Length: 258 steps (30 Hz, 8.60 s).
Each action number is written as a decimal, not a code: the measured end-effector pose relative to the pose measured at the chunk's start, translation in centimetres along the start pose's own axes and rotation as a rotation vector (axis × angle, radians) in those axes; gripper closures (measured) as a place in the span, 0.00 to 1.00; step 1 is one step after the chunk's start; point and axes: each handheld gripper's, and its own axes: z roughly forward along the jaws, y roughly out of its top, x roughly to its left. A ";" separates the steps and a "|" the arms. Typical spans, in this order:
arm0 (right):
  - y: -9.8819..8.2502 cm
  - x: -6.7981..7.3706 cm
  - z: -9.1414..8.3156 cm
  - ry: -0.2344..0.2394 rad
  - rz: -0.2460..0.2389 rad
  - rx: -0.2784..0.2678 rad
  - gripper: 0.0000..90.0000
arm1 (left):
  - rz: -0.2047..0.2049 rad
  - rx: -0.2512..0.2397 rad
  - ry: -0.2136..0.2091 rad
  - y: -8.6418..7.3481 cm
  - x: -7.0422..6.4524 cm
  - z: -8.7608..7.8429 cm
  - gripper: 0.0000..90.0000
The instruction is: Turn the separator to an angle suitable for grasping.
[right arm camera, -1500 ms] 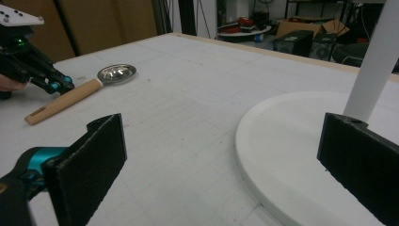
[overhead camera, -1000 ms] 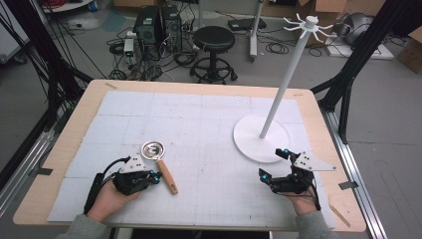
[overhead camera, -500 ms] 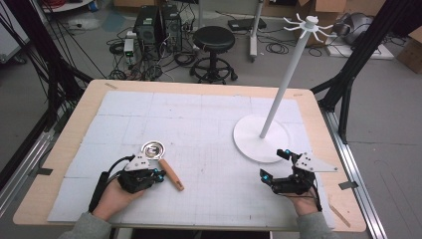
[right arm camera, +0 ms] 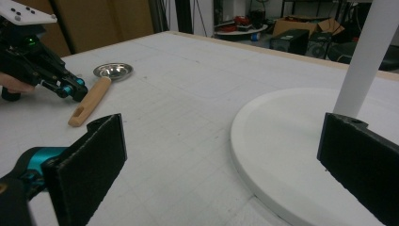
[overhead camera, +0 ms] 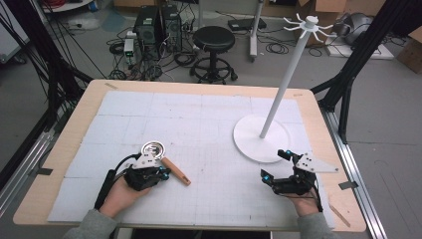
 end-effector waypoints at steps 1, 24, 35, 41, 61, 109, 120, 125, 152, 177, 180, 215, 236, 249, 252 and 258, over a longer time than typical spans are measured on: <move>0.0 0.0 0.0 0.001 0.001 -0.001 0.01 | -0.006 -0.003 0.000 0.0 0.0 0.1 1.00; 0.0 -0.2 0.1 0.002 0.010 -0.003 0.01 | -0.029 -0.097 0.002 3.6 1.7 -1.8 1.00; 0.1 0.3 0.6 0.031 0.002 0.003 0.01 | -0.046 -0.015 0.057 3.9 3.2 0.8 1.00; 0.1 0.3 0.5 0.027 0.008 -0.001 0.01 | -0.033 0.008 0.073 4.8 3.6 1.6 1.00; 0.0 0.2 0.3 0.028 0.007 0.000 0.01 | -0.061 0.089 0.074 4.4 4.8 3.8 1.00; 0.0 0.5 0.9 0.041 -0.017 0.022 0.01 | -0.017 0.133 0.080 3.6 4.9 2.3 1.00; -0.1 0.4 0.6 0.039 -0.010 0.023 0.01 | -0.028 0.137 0.100 3.0 4.7 1.4 1.00; -0.1 0.4 0.6 0.037 -0.014 0.026 0.01 | -0.020 0.160 0.121 2.7 4.4 0.7 1.00; 0.1 0.7 1.2 0.057 -0.019 0.032 0.01 | -0.126 0.121 0.076 0.0 4.3 -2.2 1.00; 0.1 0.8 1.4 0.063 -0.022 0.034 0.01 | -0.119 0.138 0.080 -0.5 3.6 -3.2 1.00; 0.1 0.8 1.4 0.063 -0.026 0.035 0.01 | -0.111 0.132 0.082 -0.5 3.6 -3.1 1.00; 0.2 0.6 1.4 0.064 -0.016 0.031 0.01 | 0.036 0.097 -0.055 0.0 -2.2 -2.7 1.00; 0.1 0.6 1.1 0.055 -0.025 0.029 0.01 | 0.069 0.123 -0.076 0.1 -2.5 -1.5 1.00; 0.0 0.5 1.0 0.052 -0.028 0.035 0.01 | 0.064 0.109 -0.050 0.8 -2.0 -0.5 1.00; 0.0 0.5 1.0 0.052 -0.028 0.034 0.01 | 0.060 0.111 -0.050 0.9 -1.8 -0.3 1.00; 0.0 0.6 1.0 0.051 -0.028 0.035 0.01 | 0.051 0.107 -0.040 1.2 -1.3 0.1 1.00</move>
